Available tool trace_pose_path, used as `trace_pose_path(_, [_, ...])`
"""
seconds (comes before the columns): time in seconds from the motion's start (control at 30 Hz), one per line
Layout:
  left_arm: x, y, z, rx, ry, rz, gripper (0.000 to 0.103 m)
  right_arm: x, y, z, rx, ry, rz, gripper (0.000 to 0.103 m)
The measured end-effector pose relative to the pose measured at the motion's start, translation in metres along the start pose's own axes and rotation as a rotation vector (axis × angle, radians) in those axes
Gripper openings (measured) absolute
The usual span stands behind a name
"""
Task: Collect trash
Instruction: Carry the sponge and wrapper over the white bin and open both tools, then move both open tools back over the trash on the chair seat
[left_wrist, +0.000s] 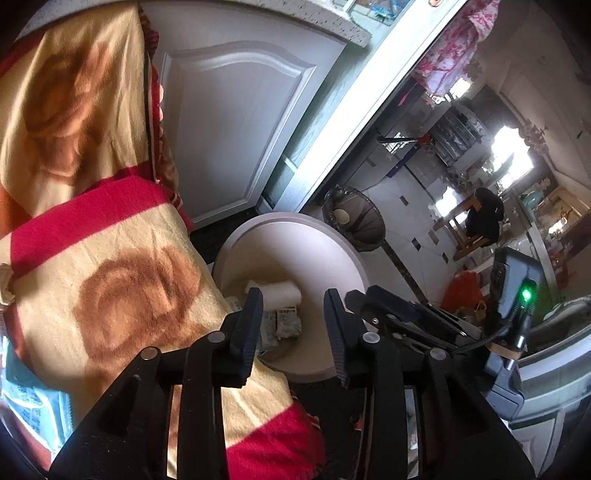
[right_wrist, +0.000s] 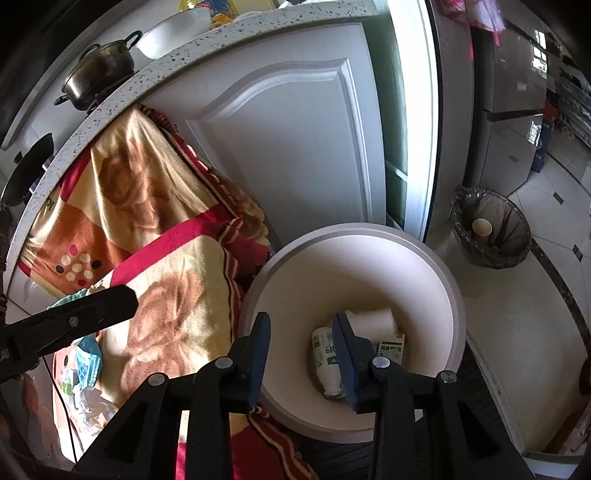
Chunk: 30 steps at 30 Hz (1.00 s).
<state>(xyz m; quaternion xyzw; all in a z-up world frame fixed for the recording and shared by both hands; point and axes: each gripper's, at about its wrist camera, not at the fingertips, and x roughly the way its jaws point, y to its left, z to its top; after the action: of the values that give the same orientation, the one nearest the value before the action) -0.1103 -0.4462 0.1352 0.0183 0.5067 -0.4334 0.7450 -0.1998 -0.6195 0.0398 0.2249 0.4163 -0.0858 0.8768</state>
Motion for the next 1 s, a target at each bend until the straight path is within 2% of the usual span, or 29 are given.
trace_pose_path(0.17, [-0.025, -0.002, -0.006, 0.015, -0.026, 0.010, 0.039, -0.007, 0.014, -0.001, -0.024, -0.007, 0.012, 0.037])
trace_pose_path(0.53, [-0.092, 0.013, -0.027, 0.047, -0.102, 0.072, 0.040, -0.021, 0.064, -0.009, -0.102, -0.014, 0.074, 0.041])
trace_pose_path(0.73, [-0.136, 0.048, -0.045, -0.010, -0.133, 0.079, 0.040, -0.024, 0.108, -0.023, -0.163, 0.008, 0.144, 0.044])
trace_pose_path(0.83, [-0.162, 0.078, -0.056, -0.066, -0.140, 0.068, 0.052, -0.025, 0.127, -0.030, -0.194, 0.023, 0.175, 0.048])
trace_pose_path(0.9, [-0.177, 0.100, -0.066, -0.112, -0.144, 0.070, 0.054, -0.024, 0.143, -0.037, -0.217, 0.043, 0.210, 0.053])
trace_pose_path(1.0, [-0.198, 0.132, -0.083, -0.175, -0.145, 0.099, 0.058, -0.021, 0.166, -0.049, -0.257, 0.072, 0.248, 0.055])
